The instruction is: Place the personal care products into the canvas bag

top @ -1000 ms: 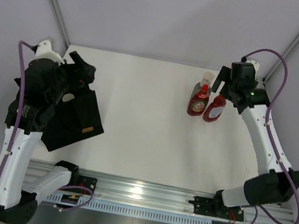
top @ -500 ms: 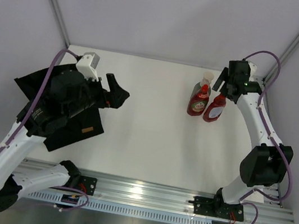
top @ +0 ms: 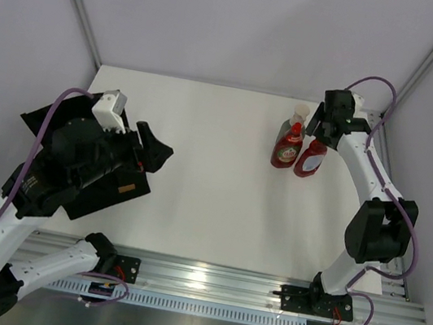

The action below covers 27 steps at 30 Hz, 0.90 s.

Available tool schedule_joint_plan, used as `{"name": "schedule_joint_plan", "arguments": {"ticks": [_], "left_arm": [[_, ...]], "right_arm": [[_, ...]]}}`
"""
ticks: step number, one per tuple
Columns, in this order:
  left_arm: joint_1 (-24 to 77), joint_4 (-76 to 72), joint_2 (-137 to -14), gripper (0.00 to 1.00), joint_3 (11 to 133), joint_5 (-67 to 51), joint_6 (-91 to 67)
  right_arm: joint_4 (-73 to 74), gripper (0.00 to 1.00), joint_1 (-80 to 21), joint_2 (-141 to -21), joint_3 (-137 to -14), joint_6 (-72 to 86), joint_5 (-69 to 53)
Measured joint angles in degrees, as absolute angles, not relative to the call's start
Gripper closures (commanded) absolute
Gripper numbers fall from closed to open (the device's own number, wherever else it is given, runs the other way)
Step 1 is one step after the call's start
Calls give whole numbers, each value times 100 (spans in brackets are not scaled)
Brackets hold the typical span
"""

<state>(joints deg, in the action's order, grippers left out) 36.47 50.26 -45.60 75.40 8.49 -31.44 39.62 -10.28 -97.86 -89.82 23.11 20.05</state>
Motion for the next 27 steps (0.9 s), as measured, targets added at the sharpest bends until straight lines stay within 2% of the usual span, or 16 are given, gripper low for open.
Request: {"name": "schedule_joint_plan", "arguments": {"ticks": [4, 7, 8, 10, 14, 17, 22, 24, 27], "left_arm": [[3647, 5096, -4578, 1, 7540, 869, -3140], [3647, 5164, -4615, 1, 7555, 878, -3122], [3647, 5194, -4637, 1, 7575, 880, -3114], [3647, 5247, -4681, 1, 7627, 880, -3098], [3649, 5315, -4687, 1, 7703, 893, -3092], [3649, 5323, -4678, 1, 7703, 913, -3087], [3649, 5245, -4628, 1, 7620, 928, -3087], [3649, 5186, -4611, 1, 7546, 926, -3089], [3649, 5148, -4606, 1, 7461, 923, -3089]], "right_arm": [[3959, 30, -1037, -9929, -8978, 2349, 2021], [3955, 41, -1033, -10012, -8934, 2355, 2014], [3957, 49, -1031, -10038, -8923, 2351, 2010], [3920, 55, -1026, -10064, -8919, 2351, 2016], [3830, 76, -1026, -9990, -8858, 2290, 2058], [3747, 84, -1026, -9738, -8611, 2217, 2012], [3785, 86, -1037, -9142, -8055, 2093, 1857], [3736, 81, -1037, -8914, -7802, 2029, 1745], [3669, 63, -1035, -8761, -7627, 1903, 1564]]}}
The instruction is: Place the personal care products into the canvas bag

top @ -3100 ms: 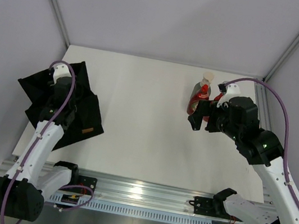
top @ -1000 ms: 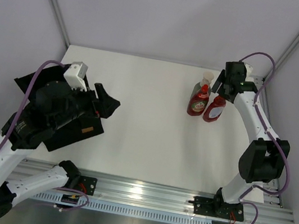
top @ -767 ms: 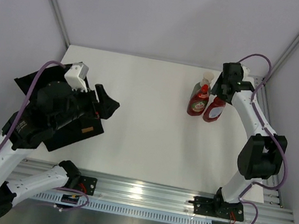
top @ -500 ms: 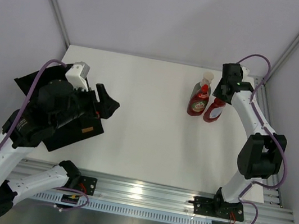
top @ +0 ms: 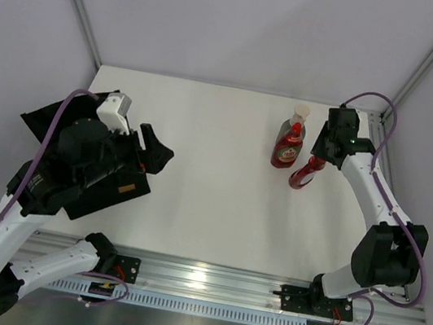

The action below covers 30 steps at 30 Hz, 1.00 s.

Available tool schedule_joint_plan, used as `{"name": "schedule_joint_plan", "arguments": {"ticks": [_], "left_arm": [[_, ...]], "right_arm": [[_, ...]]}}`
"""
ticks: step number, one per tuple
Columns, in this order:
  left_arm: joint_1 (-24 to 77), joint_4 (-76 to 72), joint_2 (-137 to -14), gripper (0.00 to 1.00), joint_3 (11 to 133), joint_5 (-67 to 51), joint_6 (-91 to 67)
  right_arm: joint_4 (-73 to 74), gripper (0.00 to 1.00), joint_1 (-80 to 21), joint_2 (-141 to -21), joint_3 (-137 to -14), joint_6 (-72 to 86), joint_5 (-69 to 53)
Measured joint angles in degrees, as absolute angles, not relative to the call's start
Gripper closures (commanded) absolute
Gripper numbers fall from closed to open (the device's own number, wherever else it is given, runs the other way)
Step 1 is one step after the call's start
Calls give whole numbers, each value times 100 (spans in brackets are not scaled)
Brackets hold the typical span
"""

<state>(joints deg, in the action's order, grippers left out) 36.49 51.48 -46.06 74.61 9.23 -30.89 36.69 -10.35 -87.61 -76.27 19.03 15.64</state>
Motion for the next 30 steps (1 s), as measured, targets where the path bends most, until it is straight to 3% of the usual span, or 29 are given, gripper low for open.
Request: {"name": "schedule_joint_plan", "arguments": {"ticks": [1, 6, 8, 11, 15, 16, 17, 19, 22, 30], "left_arm": [[3651, 5148, -4609, 1, 7448, 919, -3087], [3651, 5144, -4591, 1, 7413, 882, -3081], [3651, 5148, -4552, 1, 7384, 882, -3081], [3651, 5153, -4493, 1, 7360, 882, -3083], [3651, 5159, -4392, 1, 7347, 884, -3083], [3651, 5164, -4368, 1, 7347, 884, -3083], [3651, 5166, -4351, 1, 7347, 884, -3083], [3651, 5199, -4322, 1, 7347, 886, -3083], [3651, 5293, -4294, 1, 7347, 908, -3083], [3651, 5315, -4029, 1, 7013, 1013, -3083]], "right_arm": [[3629, 55, -1031, -8766, -7618, 1852, 1509], [3618, 32, -1092, -8989, -7638, 1787, 1345], [3688, 27, -1160, -9107, -7640, 1826, 1341], [3813, 27, -1260, -9172, -7640, 1848, 1374], [3874, 34, -1372, -9181, -7638, 1911, 1457], [3868, 43, -1382, -9185, -7638, 1925, 1463], [3865, 43, -1382, -9196, -7634, 1933, 1479], [3850, 61, -1380, -9214, -7623, 1925, 1520], [3800, 72, -1382, -9218, -7603, 1931, 1581], [3551, 78, -1938, -8799, -7116, 1778, 1634]]}}
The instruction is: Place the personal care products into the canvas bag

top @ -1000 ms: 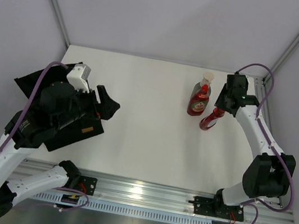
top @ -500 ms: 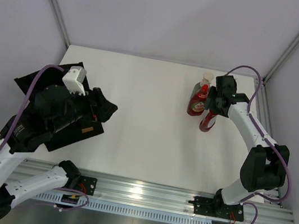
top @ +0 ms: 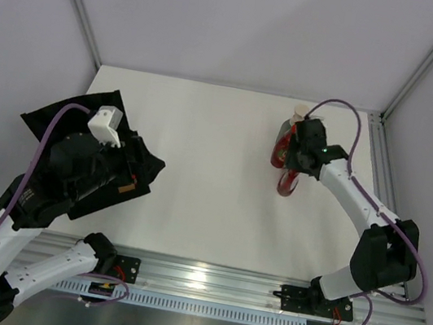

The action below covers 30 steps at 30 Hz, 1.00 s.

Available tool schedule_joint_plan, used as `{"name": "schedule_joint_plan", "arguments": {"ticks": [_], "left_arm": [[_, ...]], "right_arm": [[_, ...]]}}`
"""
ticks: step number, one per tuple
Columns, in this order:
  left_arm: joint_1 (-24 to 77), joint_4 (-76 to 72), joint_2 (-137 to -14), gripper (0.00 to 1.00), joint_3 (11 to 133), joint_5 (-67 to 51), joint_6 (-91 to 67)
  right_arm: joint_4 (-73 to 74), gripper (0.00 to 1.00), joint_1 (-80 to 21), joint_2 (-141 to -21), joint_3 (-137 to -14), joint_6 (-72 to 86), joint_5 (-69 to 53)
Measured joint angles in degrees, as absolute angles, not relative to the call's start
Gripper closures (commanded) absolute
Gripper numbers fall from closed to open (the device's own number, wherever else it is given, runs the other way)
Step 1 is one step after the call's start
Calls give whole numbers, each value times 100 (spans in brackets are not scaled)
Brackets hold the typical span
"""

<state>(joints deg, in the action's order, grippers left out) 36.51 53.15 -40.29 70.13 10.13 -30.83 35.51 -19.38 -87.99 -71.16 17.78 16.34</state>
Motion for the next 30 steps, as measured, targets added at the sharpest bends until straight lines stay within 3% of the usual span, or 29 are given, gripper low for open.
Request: {"name": "schedule_joint_plan", "arguments": {"ticks": [6, 12, 17, 18, 20, 21, 24, 30], "left_arm": [[3651, 5317, -3968, 1, 6595, 1031, -3116], [3651, 5284, -3774, 1, 6322, 1100, -3151], [3651, 5262, -3629, 1, 6278, 1186, -3155], [3651, 5236, -3607, 1, 6237, 1184, -3159], [3651, 5207, -3555, 1, 6101, 1181, -3179], [3651, 5186, -3509, 1, 6012, 1181, -3205], [3651, 5177, -3424, 1, 5839, 1179, -3256], [3651, 5000, -3489, 1, 5743, 1175, -3256]], "right_arm": [[3699, 80, -3828, -8700, -7076, 2150, 1614], [3999, 76, -4941, -9570, -8075, 3111, 1747], [4265, 60, -5424, -10510, -9201, 3634, 2202], [4265, 50, -5489, -10582, -9286, 3671, 2285], [4338, 43, -5636, -10678, -9419, 3747, 2388], [4397, 34, -5690, -10698, -9461, 3771, 2403], [4521, 23, -5793, -10704, -9566, 3813, 2410], [4552, 16, -5682, -10621, -9996, 3723, 2331]]}}
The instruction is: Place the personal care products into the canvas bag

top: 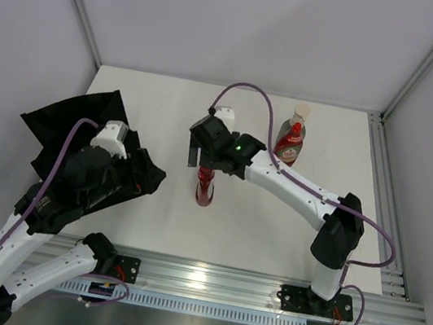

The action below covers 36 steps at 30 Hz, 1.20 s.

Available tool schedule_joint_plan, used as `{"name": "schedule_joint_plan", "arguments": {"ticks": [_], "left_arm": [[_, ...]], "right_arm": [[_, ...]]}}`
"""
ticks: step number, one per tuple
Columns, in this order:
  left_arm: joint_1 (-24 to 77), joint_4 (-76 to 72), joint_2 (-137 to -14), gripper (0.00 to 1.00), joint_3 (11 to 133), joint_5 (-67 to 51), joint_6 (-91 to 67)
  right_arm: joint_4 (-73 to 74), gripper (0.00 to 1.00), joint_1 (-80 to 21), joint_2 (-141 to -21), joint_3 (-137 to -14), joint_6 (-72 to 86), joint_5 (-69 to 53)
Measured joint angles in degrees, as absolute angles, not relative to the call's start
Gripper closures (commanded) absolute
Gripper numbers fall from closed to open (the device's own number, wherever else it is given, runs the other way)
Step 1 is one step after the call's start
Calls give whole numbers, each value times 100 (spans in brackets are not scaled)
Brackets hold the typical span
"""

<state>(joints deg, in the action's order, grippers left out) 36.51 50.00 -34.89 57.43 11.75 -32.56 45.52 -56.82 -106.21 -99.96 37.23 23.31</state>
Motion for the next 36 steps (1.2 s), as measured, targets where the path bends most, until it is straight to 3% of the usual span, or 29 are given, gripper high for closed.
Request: {"name": "schedule_joint_plan", "arguments": {"ticks": [9, 17, 23, 36], "left_arm": [[4005, 4521, -4635, 1, 5841, 1247, -3505], [4748, 4320, -6252, 1, 6318, 1712, -4064], [4823, 4045, -7019, 1, 6466, 1802, -4224], [4847, 4084, -8538, 16, 7435, 2436, -4276]], "right_arm": [[4630, 15, -4558, -9662, -10652, 3581, 2003], [4630, 14, -3194, -8095, -10221, 3343, 1638], [4639, 14, -2585, -7671, -9883, 3225, 1219], [4733, 14, -2012, -7476, -9435, 3059, 703]]}}
